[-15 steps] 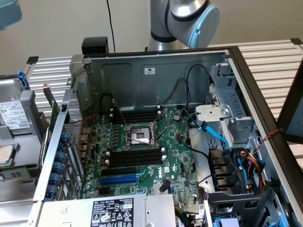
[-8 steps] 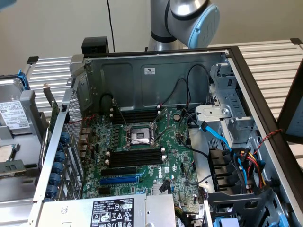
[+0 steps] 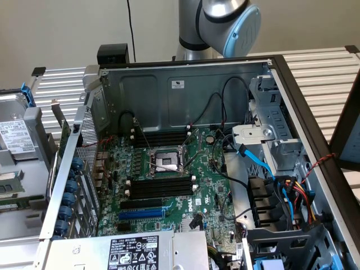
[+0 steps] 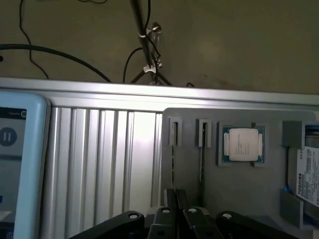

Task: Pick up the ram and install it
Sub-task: 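Pick up the ram and move it above insertion slot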

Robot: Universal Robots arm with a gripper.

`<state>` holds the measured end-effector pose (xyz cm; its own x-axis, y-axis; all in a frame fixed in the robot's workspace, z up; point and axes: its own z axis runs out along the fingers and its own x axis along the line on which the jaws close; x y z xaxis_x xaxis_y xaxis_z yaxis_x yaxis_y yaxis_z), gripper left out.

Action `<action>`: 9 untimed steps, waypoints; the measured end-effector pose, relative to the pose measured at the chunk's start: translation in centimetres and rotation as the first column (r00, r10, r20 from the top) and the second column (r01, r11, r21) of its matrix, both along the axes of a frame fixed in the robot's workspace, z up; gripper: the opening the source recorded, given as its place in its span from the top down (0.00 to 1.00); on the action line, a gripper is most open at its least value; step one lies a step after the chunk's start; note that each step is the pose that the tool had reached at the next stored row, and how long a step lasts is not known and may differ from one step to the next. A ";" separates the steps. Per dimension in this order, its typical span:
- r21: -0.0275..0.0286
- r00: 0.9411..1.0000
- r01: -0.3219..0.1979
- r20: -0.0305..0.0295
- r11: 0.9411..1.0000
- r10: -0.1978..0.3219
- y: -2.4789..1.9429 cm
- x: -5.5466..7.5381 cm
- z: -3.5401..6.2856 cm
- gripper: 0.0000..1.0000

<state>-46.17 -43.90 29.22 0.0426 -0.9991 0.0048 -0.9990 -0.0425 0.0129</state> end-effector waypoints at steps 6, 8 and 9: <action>-0.002 1.000 0.000 0.000 1.000 0.000 0.00 0.0 1.35 0.88; -0.003 1.000 0.000 0.000 1.000 0.000 0.00 0.0 1.98 0.88; -0.004 1.000 0.000 0.000 1.000 0.000 0.00 0.0 2.35 0.88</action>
<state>-46.17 -43.90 31.57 0.0426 -0.9991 0.0084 -0.9990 -0.0424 0.0132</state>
